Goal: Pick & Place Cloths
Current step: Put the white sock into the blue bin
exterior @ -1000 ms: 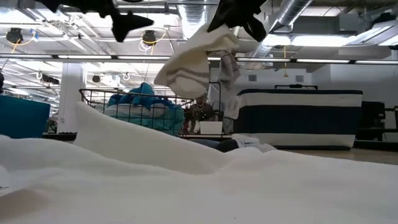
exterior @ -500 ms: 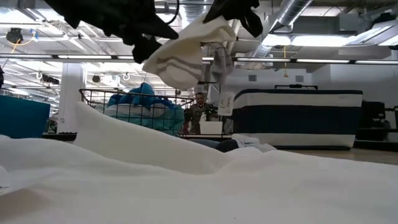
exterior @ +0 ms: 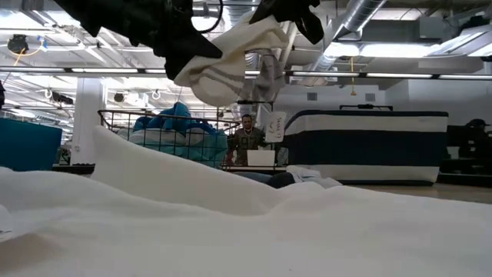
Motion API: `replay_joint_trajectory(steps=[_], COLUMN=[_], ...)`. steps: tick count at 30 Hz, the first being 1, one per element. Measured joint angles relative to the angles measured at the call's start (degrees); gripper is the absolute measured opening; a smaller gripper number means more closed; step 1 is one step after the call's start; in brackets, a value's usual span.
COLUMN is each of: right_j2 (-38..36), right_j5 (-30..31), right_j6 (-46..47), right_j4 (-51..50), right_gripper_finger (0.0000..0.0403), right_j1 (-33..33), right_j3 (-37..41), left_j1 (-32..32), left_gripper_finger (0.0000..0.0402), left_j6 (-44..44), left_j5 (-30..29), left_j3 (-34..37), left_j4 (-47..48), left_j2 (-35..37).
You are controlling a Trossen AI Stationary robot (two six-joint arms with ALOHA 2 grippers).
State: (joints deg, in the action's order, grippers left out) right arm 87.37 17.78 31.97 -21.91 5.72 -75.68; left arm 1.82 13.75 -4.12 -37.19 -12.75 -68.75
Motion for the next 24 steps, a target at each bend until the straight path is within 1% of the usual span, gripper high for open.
replay_joint_trajectory(steps=[1,2,5,9,12,16,20,22,24], right_j2=[0.0,0.0,0.0,0.0,0.0,0.0,0.0,0.0,0.0], right_j5=[0.0,0.1,0.1,0.1,0.2,0.2,0.1,0.2,0.2], right_j6=[0.0,0.0,0.9,3.0,3.5,3.5,3.6,3.7,3.7], right_j4=[0.0,-0.1,-2.2,-8.5,-11.8,-12.4,-12.4,-12.4,-12.4], right_gripper_finger=[0.0021,0.0027,0.0053,0.0093,0.013,0.0184,0.0227,0.0239,0.0243], right_j1=[0.0,0.0,0.0,0.0,0.2,1.1,2.3,2.8,3.3], right_j3=[0.0,0.0,0.0,0.0,0.0,0.0,0.0,0.0,0.0], left_j1=[0.0,0.0,0.0,-0.5,-0.9,-2.2,-5.3,-7.9,-10.9], left_gripper_finger=[0.0031,0.0019,0.001,0.0003,0.0002,0.0002,0.0001,0.0001,0.0001], left_j6=[0.3,1.0,3.6,8.1,11.0,16.0,22.5,26.4,31.0], left_j5=[0.0,0.0,0.0,0.9,1.0,1.2,6.1,9.6,14.6], left_j3=[0.0,0.0,0.0,0.0,0.0,0.0,0.0,0.0,0.0], left_j4=[0.0,0.0,0.0,0.8,1.8,3.7,9.0,13.5,17.3], left_j2=[0.4,1.0,3.7,9.1,13.4,19.0,25.0,28.0,30.2])
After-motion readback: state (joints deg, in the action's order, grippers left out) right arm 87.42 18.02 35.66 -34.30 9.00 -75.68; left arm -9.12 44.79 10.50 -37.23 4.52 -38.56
